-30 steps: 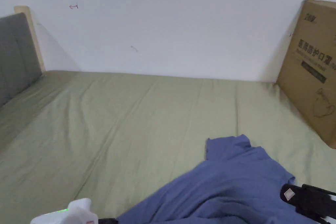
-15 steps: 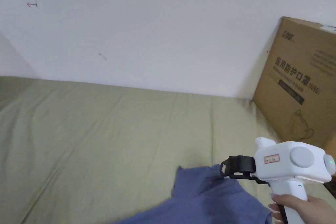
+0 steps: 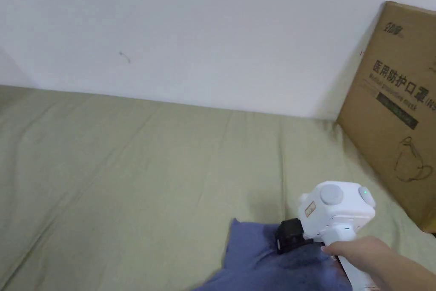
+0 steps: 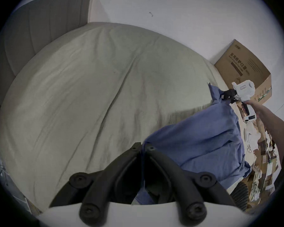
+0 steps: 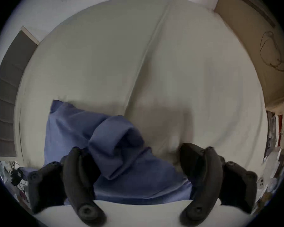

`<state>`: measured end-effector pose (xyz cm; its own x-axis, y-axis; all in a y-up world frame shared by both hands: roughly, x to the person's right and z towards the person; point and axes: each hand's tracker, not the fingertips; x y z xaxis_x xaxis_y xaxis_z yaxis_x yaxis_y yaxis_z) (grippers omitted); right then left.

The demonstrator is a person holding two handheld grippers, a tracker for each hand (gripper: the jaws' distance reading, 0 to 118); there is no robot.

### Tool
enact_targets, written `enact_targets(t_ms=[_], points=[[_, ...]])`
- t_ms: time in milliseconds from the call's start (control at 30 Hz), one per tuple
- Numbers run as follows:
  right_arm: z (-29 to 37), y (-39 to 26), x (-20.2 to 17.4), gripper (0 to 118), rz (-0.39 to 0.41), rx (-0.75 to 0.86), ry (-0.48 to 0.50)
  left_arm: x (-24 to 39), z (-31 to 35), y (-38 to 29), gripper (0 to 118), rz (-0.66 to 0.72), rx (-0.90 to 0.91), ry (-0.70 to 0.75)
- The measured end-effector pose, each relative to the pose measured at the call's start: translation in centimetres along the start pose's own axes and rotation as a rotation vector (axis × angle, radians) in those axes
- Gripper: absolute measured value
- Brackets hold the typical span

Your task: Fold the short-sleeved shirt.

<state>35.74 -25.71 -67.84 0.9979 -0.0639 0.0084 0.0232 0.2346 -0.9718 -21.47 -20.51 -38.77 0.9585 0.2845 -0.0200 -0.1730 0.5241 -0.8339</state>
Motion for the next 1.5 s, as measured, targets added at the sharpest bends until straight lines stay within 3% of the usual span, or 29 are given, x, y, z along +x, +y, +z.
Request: enact_targets(t_ms=[67,133,233,367,567,700,833,1100,1233,1500], points=[[1.6,-1.0,-0.1,2,0.027,0.026,0.013,0.1,0.4,0.1,1,-0.007,0.011,-0.003],[3.0,-1.9,-0.2,2,0.071,0.052,0.076,0.5,1.2,0.3,1,-0.002,0.036,-0.015],[7.2,-5.4,-0.7,2,0.106,0.173,0.091,0.8,3.0,0.9,1,-0.003,0.09,-0.035],[16.6,-9.4,0.3,2,0.074,0.364,0.093,1.4,6.6,3.0,1,-0.032,0.199,-0.072],[29.7,-15.0,2.5,2,-0.011,0.557,0.129,2.1,12.9,9.5,1,-0.188,0.327,-0.077],[36.5,-17.4,2.3,2,-0.024,0.674,0.118,4.2,17.5,14.0,1,-0.296,0.406,-0.072],[42.4,-19.2,0.6,2,-0.067,0.77,0.132,6.1,21.2,18.0,1,-0.319,0.458,-0.07],[49.1,-16.9,-1.0,1,-0.092,0.884,0.15,7.5,25.5,24.7,1,-0.307,0.533,-0.059],[51.2,-13.4,-1.8,2,-0.072,0.936,0.102,8.1,26.0,27.7,1,-0.285,0.555,-0.062],[53.4,-3.9,-1.9,2,-0.128,1.051,0.043,10.3,23.8,35.3,1,-0.288,0.633,-0.07]])
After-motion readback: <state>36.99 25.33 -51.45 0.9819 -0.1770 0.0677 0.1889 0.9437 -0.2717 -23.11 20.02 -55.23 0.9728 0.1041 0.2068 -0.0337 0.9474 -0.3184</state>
